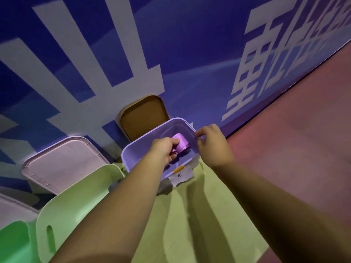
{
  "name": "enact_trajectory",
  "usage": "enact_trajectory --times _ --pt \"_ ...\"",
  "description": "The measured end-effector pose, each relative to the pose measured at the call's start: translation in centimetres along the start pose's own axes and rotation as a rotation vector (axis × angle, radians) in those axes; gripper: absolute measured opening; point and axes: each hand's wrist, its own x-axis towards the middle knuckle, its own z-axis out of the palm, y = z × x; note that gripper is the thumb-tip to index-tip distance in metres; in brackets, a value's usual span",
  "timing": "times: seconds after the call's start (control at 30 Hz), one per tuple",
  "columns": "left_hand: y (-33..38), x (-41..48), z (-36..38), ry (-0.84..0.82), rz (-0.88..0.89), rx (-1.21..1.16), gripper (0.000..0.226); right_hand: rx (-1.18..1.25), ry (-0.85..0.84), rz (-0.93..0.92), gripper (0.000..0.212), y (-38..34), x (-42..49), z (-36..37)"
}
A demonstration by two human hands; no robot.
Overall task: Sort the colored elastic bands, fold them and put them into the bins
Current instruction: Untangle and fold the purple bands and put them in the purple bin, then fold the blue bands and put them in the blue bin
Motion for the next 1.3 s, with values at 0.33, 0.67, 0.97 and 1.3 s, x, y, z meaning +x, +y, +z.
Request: enact_trajectory --times 0.33,0.67,0.97,1.3 --pt "-0.6 2.6 1.0 0.018 -0.020 0.072 0.028 0.052 0.113 -0.086 0.021 1.0 -0.4 2.0" --pt "-0.5 1.8 0.1 0.047 0.070 0.227 0.033 0.010 0.168 -0.119 0.023 1.0 -0.5 2.2" --pt "1.5 -8.4 -5.7 -0.026 0.228 0.165 0.009 -0.064 0.199 -0.100 0.022 -3.9 -2.6 0.3" --pt "-6.1 -26.2 -23.2 0.185 0.307 -0.073 0.013 0.238 -0.090 -0.430 0.015 -21.5 -14.8 8.3"
